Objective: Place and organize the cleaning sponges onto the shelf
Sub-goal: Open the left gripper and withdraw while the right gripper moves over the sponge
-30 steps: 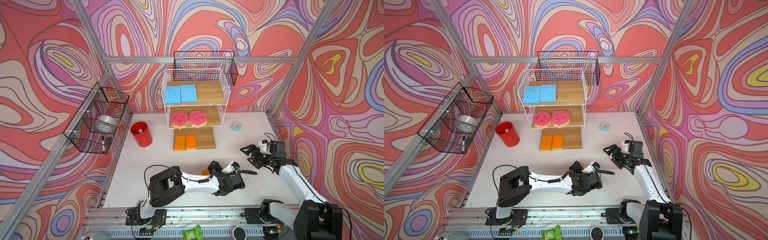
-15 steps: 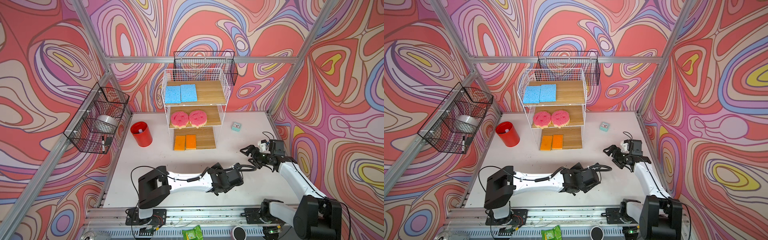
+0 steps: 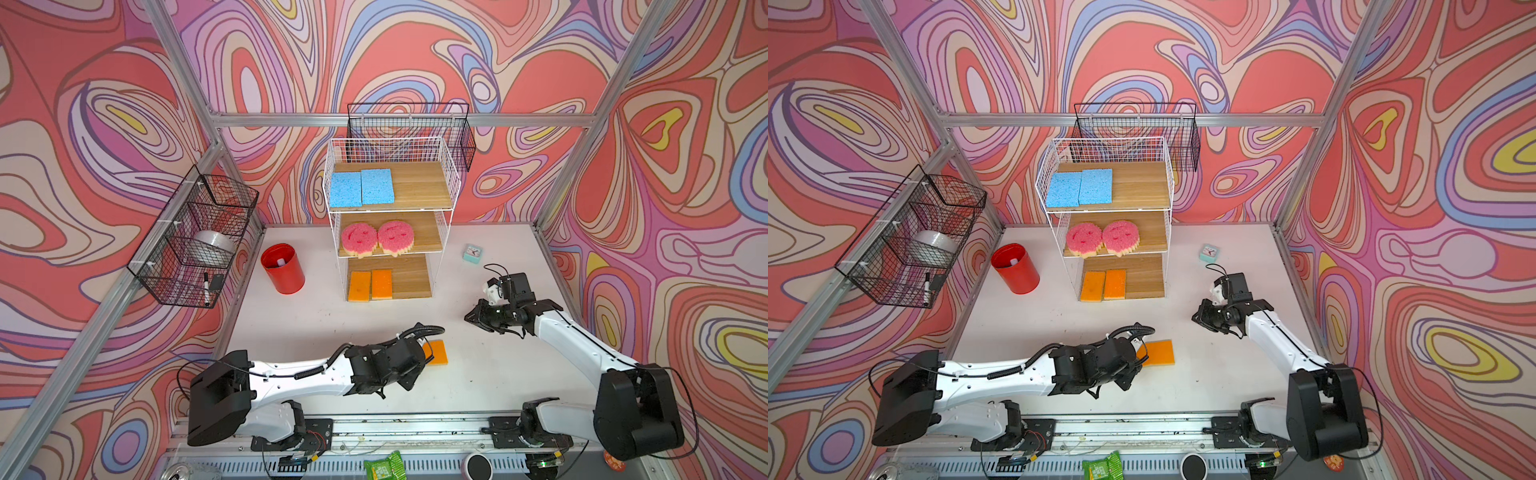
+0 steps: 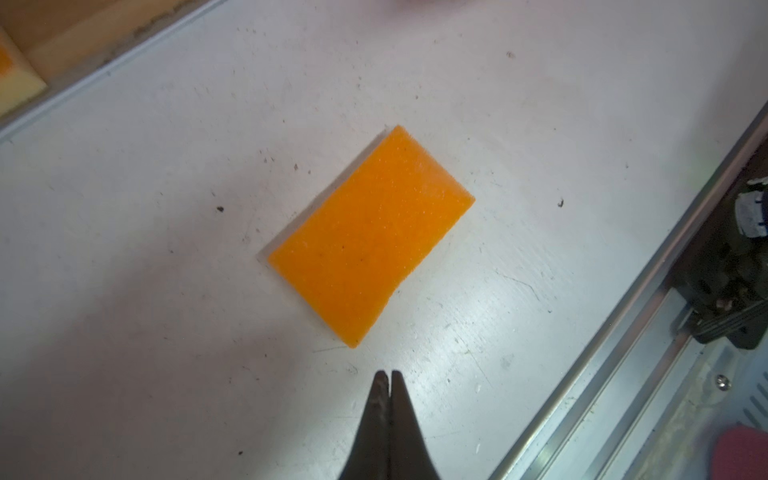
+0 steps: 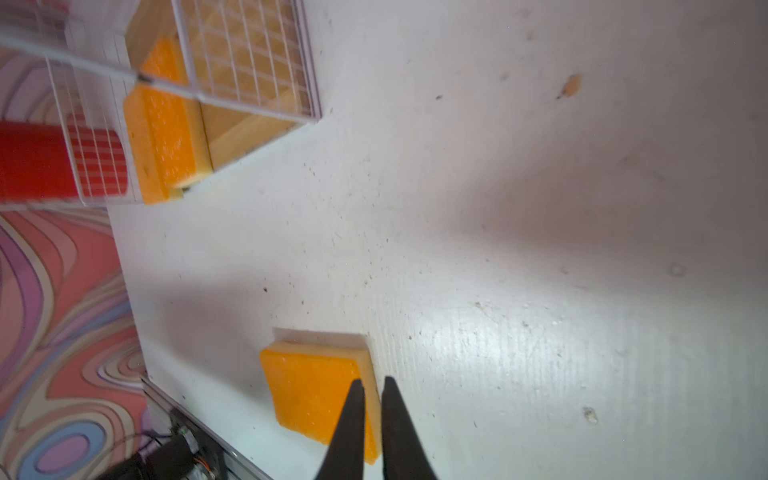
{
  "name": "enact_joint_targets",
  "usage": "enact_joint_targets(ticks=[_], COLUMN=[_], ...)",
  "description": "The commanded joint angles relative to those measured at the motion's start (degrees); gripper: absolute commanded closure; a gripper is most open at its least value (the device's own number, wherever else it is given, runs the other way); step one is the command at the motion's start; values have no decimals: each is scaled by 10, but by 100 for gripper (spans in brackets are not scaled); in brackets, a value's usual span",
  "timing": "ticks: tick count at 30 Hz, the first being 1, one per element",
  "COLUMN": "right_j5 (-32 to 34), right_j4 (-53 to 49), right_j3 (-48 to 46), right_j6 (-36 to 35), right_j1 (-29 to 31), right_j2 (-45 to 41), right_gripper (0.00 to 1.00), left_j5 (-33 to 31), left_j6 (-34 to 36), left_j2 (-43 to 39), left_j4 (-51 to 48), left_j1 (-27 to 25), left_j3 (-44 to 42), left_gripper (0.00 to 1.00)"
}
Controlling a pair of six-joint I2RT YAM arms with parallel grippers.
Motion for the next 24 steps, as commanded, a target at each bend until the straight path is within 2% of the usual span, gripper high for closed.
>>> enact_joint_targets(ticks=[1, 15, 24], right_j5=[-8, -51, -57], right_j4=[28, 188, 218], right_j3=[5, -22, -40], right_j6=[1, 69, 74], right_j1=[29, 65, 82], right_j2=[26, 100, 128], right_gripper=[98, 100, 100], left_j5=[37, 59, 43], left_j6=[-46, -93, -123], left_j2=[2, 78, 109], left_j4=[78, 178, 109], left_j1=[5, 4, 5], left_j3=[-26, -57, -34], left_gripper=[100, 100, 100])
